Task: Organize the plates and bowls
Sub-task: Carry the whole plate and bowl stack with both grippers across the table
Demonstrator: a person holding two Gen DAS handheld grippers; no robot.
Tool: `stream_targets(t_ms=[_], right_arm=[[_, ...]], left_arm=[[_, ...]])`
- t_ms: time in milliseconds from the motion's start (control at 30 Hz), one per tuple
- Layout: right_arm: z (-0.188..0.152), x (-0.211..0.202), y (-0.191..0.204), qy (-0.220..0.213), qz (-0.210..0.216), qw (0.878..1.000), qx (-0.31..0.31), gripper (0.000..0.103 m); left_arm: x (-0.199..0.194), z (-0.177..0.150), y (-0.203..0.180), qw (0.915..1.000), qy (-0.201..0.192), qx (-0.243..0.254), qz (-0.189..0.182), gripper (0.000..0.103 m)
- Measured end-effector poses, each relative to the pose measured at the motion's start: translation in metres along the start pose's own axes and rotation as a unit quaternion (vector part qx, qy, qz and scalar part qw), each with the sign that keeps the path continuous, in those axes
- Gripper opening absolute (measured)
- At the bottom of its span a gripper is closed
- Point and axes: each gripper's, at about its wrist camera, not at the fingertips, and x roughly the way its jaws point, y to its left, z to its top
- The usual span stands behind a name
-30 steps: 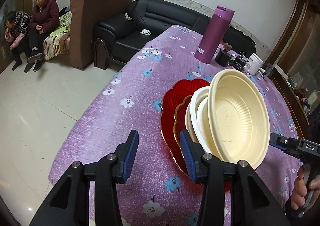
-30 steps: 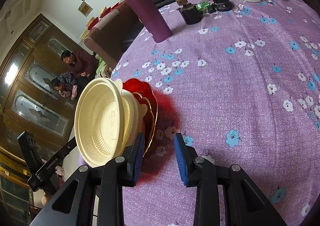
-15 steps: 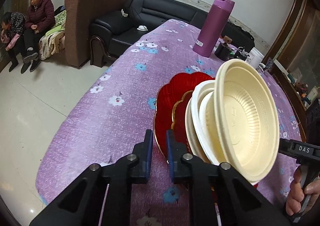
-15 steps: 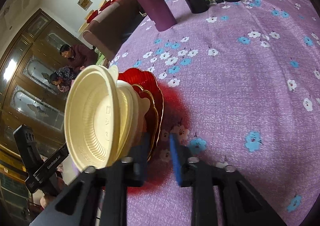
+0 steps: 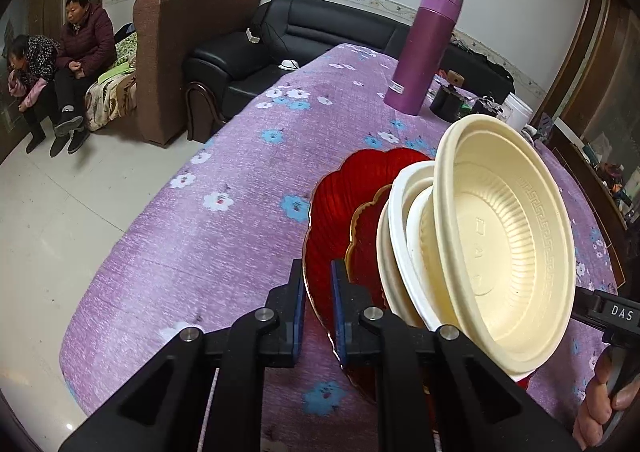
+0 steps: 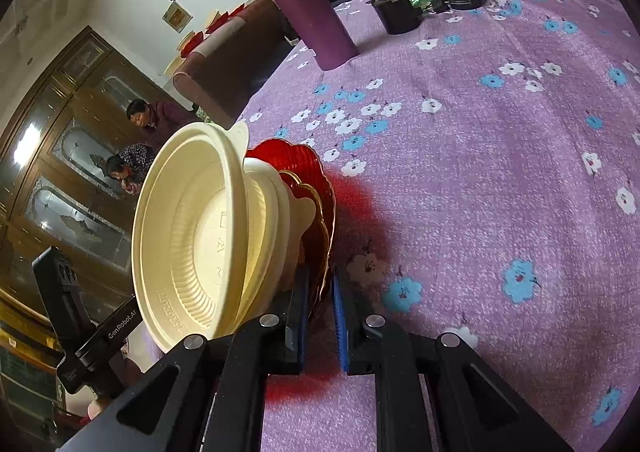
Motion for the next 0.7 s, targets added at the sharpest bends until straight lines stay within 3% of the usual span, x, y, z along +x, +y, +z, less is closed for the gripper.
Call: stream_targets(t_ms=[267, 700], right_arm=[[-0.009, -0.036, -0.026, -0.028, -0.006, 0.999, 0.016, 0.013], [-0.025, -0.12, -0.101, -0.112, -0.052, 0.99, 0.073, 0.013]], left_arm=[[-0.005, -0.001, -0.048, 0.9995, -0.004, 0.031, -0.004, 0.011], [0.021, -0.012, -0.163, 0.9947, 0.007, 0.093, -0.041, 0.01]])
